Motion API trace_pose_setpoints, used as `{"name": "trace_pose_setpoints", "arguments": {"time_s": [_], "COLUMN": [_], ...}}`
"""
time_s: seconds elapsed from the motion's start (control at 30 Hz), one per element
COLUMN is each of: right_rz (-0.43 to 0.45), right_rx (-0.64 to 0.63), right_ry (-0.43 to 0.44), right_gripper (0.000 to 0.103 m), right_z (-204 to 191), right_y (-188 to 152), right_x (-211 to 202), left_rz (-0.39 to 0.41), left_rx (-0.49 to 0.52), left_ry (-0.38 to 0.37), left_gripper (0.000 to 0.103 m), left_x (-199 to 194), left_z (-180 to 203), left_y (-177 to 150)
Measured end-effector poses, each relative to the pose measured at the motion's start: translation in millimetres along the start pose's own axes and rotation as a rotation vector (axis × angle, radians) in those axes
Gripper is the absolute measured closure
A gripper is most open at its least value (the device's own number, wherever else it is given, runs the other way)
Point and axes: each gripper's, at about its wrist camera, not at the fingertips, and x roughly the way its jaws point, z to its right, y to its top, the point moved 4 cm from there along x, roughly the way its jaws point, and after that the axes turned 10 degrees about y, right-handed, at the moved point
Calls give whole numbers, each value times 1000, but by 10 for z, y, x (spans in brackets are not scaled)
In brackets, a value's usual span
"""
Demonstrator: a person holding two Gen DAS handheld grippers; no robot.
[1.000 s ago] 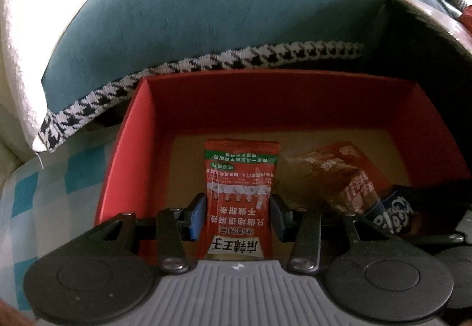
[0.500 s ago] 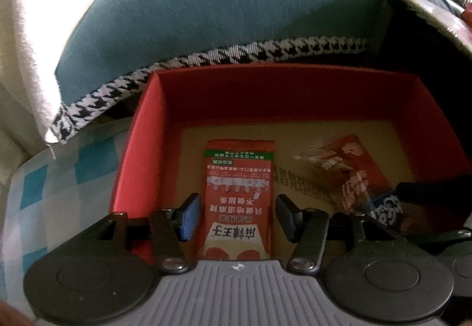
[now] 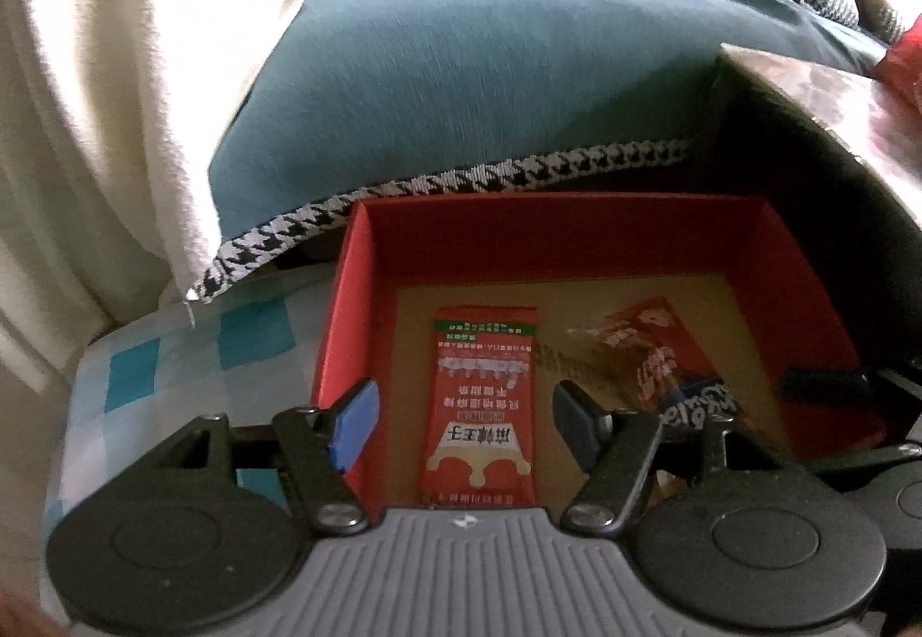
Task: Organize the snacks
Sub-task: 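Open both tools to release the packets into the red box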
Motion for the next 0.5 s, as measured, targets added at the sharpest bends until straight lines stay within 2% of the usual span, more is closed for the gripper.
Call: {"name": "trace_pose_setpoints", "arguments": {"time_s": [0.13, 0.27, 0.5], "right_rz": [15, 18, 9], "right_rx": [18, 28, -21], "right_ry": [-1, 5, 18], "right_gripper": [13, 8, 5], "right_z": [-74, -156, -353], "right_y": [-51, -149, -342], "right_x": [-129, -234, -428], "left_rz": [1, 4, -19], "left_rx": [-14, -14, -1], "left_ry": [-15, -19, -41], "left_gripper": [41, 34, 33], "left_x": [-136, -272, -475], "left_z": [-66, -168, -361], "left_y": [-44, -159, -404]}}
